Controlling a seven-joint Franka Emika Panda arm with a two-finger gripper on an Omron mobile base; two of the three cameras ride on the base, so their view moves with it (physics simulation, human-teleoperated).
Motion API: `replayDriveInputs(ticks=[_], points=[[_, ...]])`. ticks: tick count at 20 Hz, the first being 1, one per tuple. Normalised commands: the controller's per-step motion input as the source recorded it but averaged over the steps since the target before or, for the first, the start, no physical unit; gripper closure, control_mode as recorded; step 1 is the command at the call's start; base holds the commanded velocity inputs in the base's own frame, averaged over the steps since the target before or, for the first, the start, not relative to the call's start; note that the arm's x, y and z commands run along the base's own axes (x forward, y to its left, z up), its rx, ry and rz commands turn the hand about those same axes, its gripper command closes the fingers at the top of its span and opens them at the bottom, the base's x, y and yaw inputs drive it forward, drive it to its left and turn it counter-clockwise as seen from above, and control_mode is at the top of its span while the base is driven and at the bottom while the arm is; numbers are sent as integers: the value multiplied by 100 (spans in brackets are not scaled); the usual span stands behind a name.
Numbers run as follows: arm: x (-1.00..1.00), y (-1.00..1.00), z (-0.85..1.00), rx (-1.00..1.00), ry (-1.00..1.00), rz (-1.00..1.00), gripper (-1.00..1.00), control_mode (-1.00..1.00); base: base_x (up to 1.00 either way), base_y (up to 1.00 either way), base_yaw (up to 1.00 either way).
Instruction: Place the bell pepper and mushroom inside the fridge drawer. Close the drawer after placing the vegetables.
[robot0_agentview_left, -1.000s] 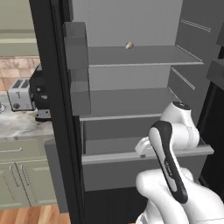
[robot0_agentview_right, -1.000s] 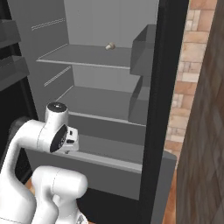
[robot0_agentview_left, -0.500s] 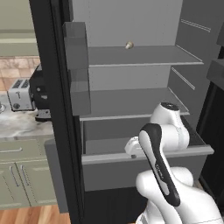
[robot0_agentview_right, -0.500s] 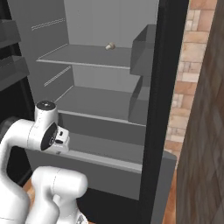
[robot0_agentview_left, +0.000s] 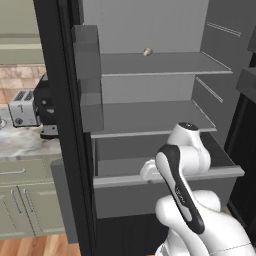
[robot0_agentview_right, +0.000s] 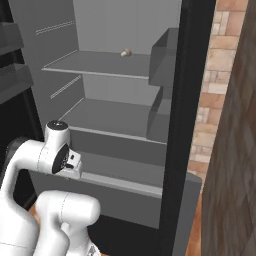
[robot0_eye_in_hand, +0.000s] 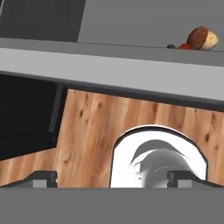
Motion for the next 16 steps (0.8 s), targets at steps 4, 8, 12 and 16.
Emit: replayDriveInputs(ticks=[4,8,12,16], points=[[16,0,-35,4,0,0,-100,-100,0,0,0],[24,0,-34,4,0,0,-100,-100,0,0,0],[34,0,-32,3,-2,0,-100,-100,0,0,0],[44,0,-26,3,-3,0,-100,-100,0,0,0]])
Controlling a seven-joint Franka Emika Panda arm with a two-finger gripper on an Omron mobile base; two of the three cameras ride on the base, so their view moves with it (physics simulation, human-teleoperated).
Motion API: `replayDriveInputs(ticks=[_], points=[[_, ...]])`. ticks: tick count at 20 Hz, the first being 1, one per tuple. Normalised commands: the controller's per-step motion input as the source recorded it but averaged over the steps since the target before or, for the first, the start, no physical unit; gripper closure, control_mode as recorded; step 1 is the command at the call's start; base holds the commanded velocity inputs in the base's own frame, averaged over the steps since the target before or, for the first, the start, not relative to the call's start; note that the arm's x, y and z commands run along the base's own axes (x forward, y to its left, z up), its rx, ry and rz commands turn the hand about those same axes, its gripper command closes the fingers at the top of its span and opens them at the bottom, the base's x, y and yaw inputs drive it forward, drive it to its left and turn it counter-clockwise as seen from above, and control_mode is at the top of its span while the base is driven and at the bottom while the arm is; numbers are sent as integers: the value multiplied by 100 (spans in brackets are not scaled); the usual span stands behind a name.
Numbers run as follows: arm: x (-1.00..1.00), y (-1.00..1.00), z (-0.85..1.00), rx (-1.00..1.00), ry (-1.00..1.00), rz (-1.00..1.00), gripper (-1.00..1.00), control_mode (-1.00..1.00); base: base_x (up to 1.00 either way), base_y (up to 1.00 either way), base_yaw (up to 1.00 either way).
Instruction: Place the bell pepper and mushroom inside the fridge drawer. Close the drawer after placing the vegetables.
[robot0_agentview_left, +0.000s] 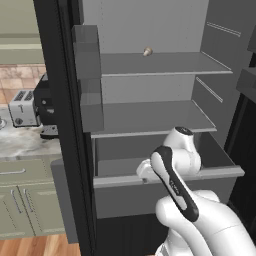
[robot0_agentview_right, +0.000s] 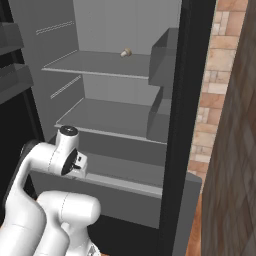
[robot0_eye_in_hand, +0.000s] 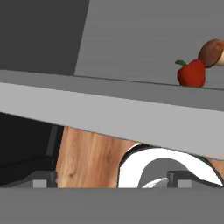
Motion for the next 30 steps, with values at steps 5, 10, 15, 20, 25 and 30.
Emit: replayDriveInputs(ticks=[5,10,15,20,25,30], points=[[45,0,-25,3,-5,0,-100,-100,0,0,0],[27,0,-35,1,-11,0,-100,-100,0,0,0],[37,0,-32,1,-17,0,-100,-100,0,0,0],[64,0,-15,0,-29,0,-100,-100,0,0,0],[68,0,-6,0,-32,0,-100,-100,0,0,0],[73,1,0,0,-26,0,-100,-100,0,0,0]])
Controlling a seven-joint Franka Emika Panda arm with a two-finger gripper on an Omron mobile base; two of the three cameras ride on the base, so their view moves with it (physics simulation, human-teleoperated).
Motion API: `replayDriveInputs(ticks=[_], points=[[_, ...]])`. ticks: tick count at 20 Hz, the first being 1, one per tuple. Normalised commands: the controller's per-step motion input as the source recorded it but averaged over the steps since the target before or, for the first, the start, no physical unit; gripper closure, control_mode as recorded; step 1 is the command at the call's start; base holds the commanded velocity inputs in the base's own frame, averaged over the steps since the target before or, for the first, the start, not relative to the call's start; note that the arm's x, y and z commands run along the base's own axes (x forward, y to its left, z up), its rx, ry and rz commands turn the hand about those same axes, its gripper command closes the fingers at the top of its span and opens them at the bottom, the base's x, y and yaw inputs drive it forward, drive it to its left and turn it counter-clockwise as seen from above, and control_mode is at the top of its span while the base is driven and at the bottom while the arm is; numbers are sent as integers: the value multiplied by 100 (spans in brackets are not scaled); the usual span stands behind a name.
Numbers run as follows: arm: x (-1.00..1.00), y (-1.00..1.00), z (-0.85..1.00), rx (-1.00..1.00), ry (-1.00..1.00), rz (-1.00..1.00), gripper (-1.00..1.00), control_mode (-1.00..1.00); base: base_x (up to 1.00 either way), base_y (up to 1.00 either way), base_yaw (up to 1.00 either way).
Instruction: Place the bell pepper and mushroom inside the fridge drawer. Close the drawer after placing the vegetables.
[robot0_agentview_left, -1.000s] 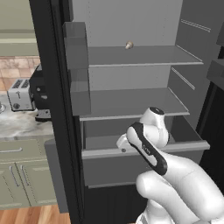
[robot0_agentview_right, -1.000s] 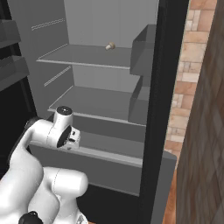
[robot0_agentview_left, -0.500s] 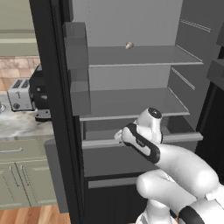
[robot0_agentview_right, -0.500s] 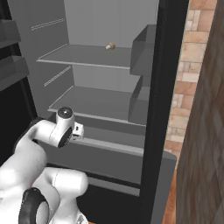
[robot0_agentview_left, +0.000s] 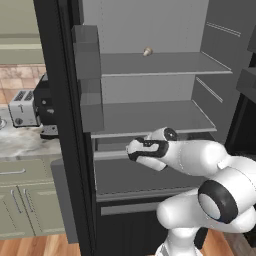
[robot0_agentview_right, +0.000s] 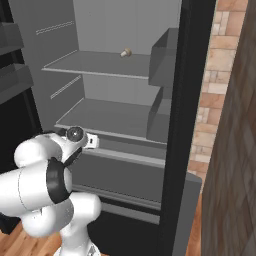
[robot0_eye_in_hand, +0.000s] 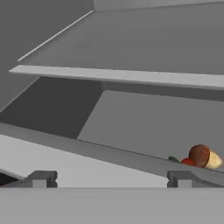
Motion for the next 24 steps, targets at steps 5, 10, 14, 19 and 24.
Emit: replayDriveInputs(ticks=[5,10,14,19,24], points=[[10,0,0,0,-5,-2,-100,-100,0,0,0],[17,0,0,0,0,-4,-100,-100,0,0,0],[47,0,8,0,0,-4,-100,-100,0,0,0],[62,0,15,0,0,-6,-100,-100,0,0,0],[36,0,1,0,0,-7,-100,-100,0,0,0]])
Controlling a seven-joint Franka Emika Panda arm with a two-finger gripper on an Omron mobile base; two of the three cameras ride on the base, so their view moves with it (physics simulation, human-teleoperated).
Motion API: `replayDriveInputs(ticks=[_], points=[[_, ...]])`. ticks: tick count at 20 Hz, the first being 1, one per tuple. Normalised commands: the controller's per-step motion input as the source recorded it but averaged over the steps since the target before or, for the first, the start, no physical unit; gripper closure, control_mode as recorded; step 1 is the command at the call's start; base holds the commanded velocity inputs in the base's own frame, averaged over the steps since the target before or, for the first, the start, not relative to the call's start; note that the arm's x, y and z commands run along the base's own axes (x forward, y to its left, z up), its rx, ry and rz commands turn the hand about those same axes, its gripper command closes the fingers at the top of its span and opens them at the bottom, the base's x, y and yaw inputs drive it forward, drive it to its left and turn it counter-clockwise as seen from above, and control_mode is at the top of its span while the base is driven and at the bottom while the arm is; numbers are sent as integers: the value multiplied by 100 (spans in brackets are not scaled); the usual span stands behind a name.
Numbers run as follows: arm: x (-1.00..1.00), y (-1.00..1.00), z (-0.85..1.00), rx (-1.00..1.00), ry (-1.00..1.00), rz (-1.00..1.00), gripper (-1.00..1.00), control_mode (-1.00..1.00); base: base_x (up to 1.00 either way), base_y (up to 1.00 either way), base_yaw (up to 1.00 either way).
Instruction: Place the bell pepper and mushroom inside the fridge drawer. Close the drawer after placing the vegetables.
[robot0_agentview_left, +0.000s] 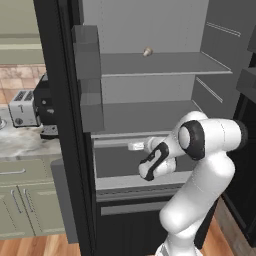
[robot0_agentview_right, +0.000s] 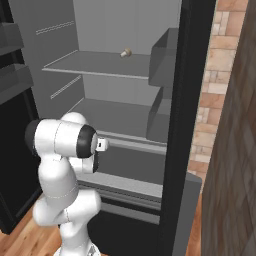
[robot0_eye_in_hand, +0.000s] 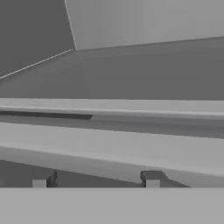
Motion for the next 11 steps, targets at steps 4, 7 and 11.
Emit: replayDriveInputs(ticks=[4,7,11], points=[[3,0,4,0,0,-7,-100,-100,0,0,0],[-18,0,25,1,4,-6,-100,-100,0,0,0],[-82,0,42,2,7,-2,-100,-100,0,0,0]])
